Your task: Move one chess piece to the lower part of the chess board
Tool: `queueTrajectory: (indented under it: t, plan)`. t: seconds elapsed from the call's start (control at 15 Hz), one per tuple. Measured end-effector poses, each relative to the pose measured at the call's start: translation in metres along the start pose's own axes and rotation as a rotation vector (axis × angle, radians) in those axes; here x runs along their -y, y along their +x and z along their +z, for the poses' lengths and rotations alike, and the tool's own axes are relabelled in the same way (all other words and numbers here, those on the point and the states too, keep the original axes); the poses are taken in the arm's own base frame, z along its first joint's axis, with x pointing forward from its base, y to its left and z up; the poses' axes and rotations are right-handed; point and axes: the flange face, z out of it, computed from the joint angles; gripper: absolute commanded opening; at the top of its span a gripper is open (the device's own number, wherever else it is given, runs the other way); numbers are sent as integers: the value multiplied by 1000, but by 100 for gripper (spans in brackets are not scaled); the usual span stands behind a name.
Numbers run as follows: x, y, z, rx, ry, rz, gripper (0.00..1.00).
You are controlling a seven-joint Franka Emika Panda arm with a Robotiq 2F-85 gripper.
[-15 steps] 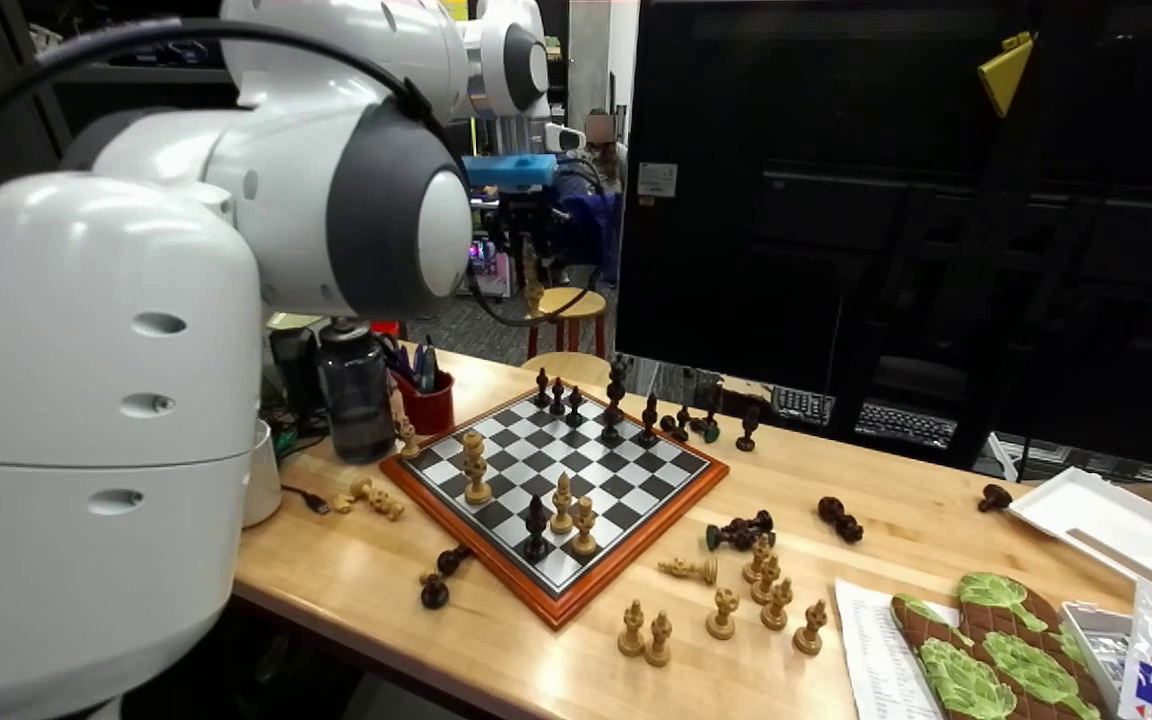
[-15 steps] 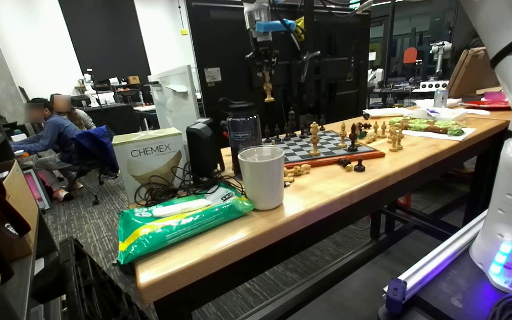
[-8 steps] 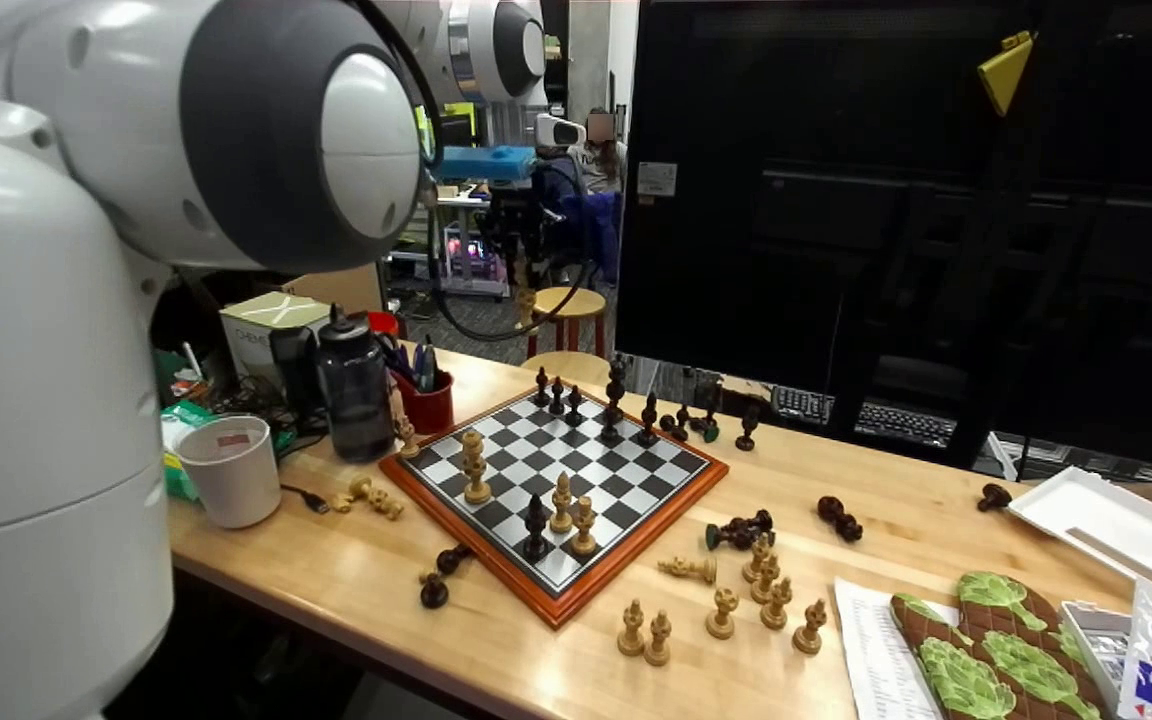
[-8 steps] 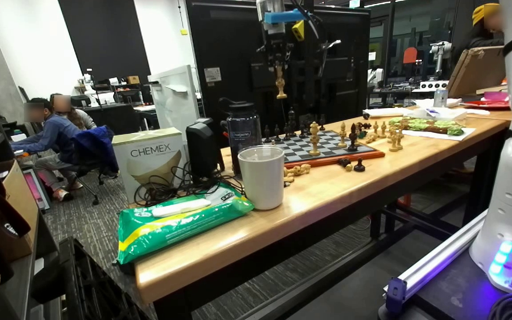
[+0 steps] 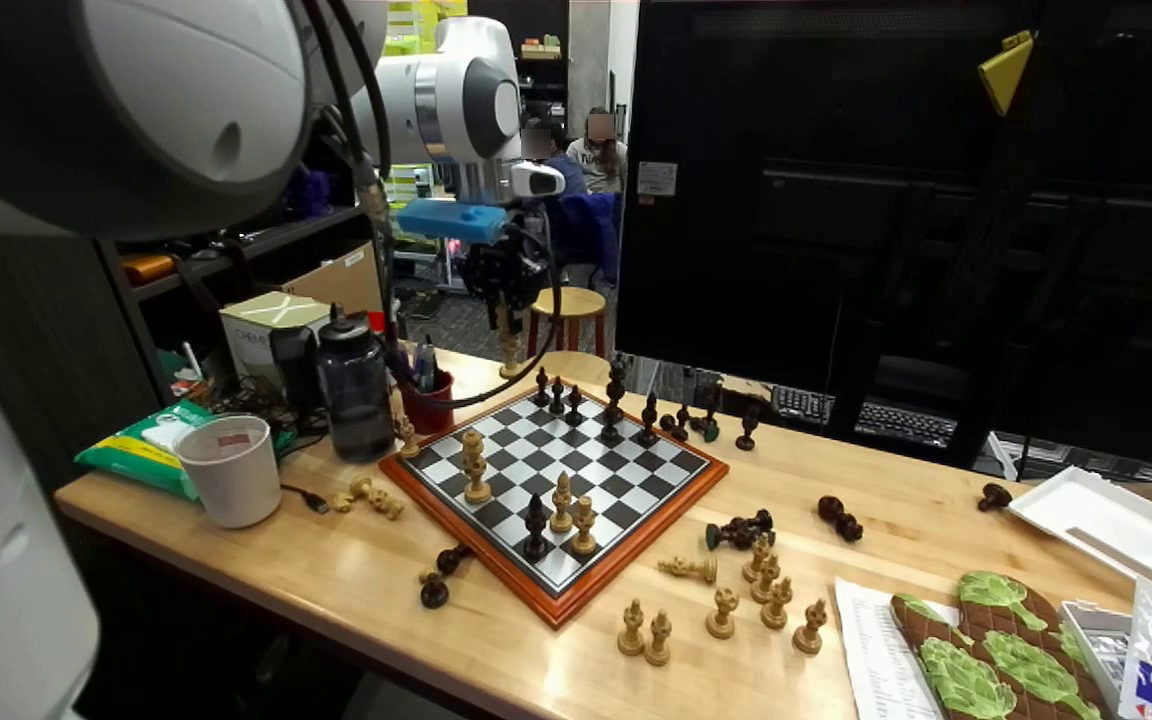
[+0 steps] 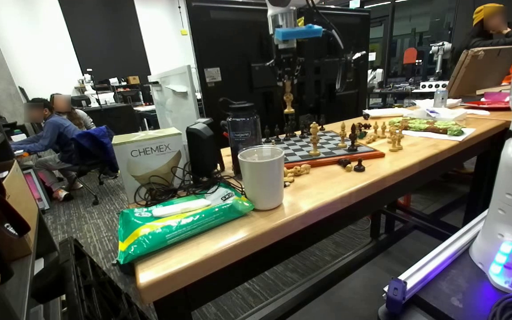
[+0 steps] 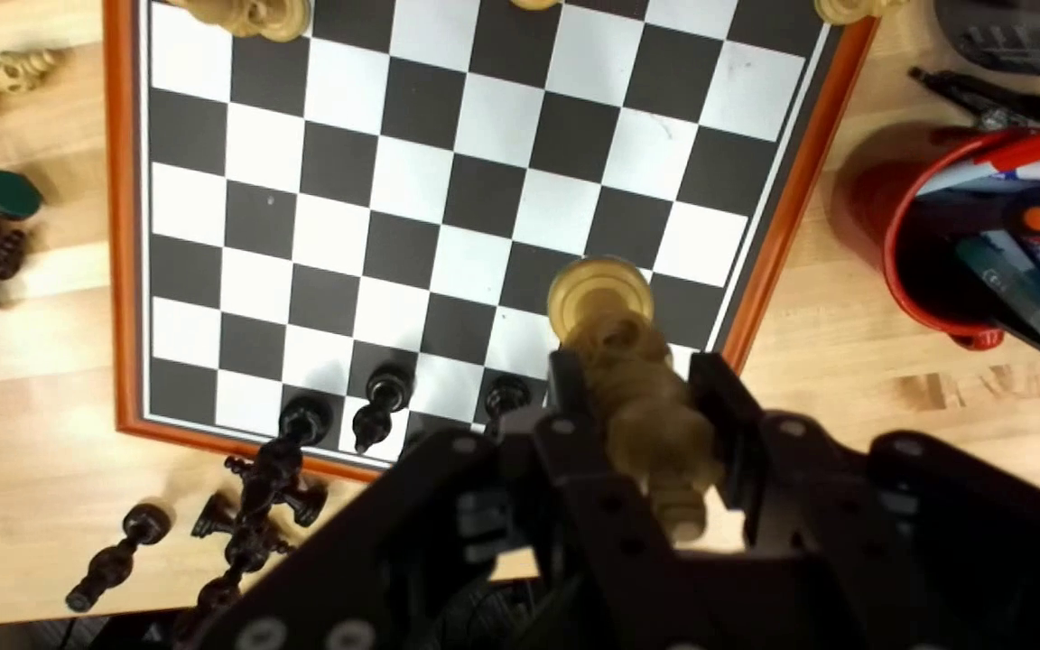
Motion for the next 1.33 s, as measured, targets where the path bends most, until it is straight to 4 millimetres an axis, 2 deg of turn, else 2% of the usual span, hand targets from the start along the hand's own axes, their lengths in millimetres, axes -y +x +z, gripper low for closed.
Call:
queueTrajectory:
  t: [0.2,0.33,0.67,0.73,1.2,1.27,1.33]
  plan:
    - [-2,-23,29,-9,4,-14,8]
    - [-3,-32,42,-9,4,-28,8]
    - [-6,-38,48,30,30,-53,8]
    - [-7,-37,47,33,33,-55,32]
    - [-12,-35,45,39,33,-60,32]
    - [-12,-35,45,39,33,-60,8]
    - [-12,-35,45,40,33,-61,8]
